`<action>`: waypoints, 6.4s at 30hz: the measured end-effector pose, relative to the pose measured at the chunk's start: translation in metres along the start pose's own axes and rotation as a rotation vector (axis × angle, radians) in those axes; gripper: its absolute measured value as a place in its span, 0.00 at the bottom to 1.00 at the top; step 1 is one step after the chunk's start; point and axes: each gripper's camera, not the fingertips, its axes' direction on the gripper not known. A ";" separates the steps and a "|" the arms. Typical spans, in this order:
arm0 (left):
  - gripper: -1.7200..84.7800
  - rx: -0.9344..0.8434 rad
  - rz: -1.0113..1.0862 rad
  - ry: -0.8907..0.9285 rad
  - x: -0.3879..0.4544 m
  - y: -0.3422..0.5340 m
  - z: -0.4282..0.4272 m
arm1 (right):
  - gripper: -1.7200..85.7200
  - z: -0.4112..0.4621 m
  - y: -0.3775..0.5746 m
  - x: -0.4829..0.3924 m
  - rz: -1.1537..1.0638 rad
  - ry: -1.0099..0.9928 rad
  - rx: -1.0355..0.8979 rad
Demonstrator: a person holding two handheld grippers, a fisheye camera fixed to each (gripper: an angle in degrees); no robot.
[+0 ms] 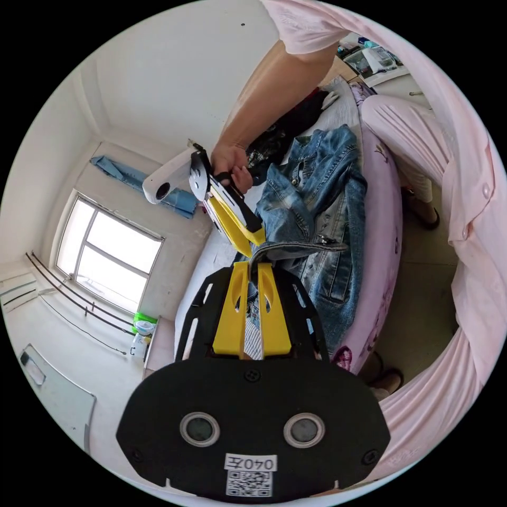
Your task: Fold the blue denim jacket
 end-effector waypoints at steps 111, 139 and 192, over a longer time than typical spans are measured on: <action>0.06 -0.421 -0.796 0.870 -0.286 -0.051 0.312 | 0.15 -0.481 0.454 0.104 1.421 -0.160 0.736; 0.03 -0.374 -0.244 0.627 -0.123 -0.216 0.158 | 0.03 -0.372 0.450 0.131 1.365 -0.167 0.626; 0.01 -0.274 -0.734 0.790 -0.188 -0.076 0.209 | 0.01 0.223 0.180 0.018 0.557 0.736 -0.013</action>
